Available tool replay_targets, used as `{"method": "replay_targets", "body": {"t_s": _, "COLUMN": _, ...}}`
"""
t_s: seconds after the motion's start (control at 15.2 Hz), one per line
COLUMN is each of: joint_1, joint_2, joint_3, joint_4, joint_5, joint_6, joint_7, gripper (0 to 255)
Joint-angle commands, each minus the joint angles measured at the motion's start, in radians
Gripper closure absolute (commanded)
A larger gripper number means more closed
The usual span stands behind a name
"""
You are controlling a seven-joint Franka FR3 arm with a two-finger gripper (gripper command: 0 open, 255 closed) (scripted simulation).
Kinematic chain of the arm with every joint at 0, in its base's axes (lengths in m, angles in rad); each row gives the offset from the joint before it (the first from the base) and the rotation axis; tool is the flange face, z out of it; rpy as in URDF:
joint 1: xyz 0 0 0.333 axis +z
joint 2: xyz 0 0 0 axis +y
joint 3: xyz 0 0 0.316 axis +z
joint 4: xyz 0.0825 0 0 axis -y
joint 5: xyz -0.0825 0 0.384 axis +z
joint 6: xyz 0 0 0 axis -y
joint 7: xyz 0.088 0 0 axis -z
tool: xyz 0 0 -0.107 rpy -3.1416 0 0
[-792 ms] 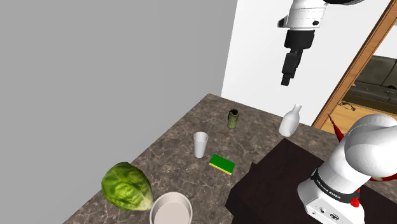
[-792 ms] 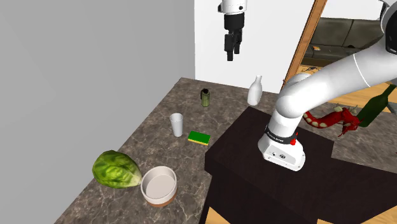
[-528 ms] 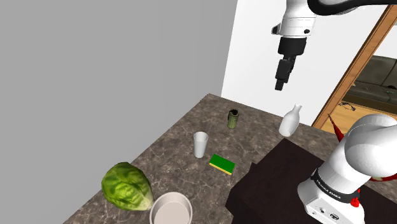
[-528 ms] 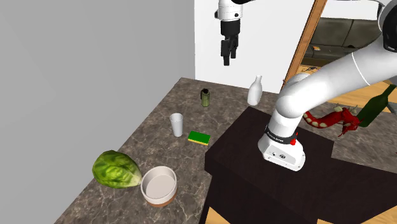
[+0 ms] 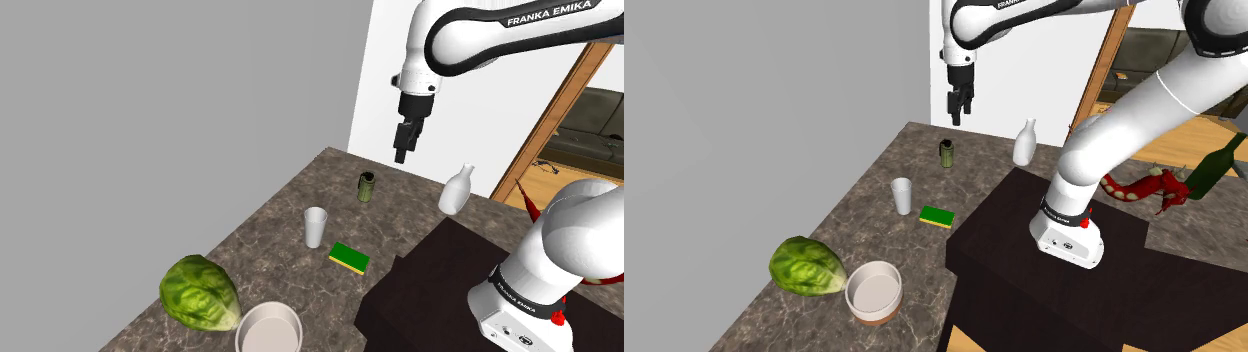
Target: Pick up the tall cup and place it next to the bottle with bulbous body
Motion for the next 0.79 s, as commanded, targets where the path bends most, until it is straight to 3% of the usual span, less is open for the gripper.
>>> {"method": "replay_targets", "body": {"t_s": 0.0, "joint_1": 0.001, "joint_2": 0.053, "joint_3": -0.001, "joint_4": -0.017, "joint_5": 0.003, "joint_6": 0.076, "joint_7": -0.009, "gripper": 0}}
{"method": "replay_targets", "body": {"t_s": 0.73, "joint_1": 0.013, "joint_2": 0.454, "joint_3": 0.015, "joint_4": 0.051, "joint_5": 0.022, "joint_6": 0.425, "joint_7": -0.035, "gripper": 0}}
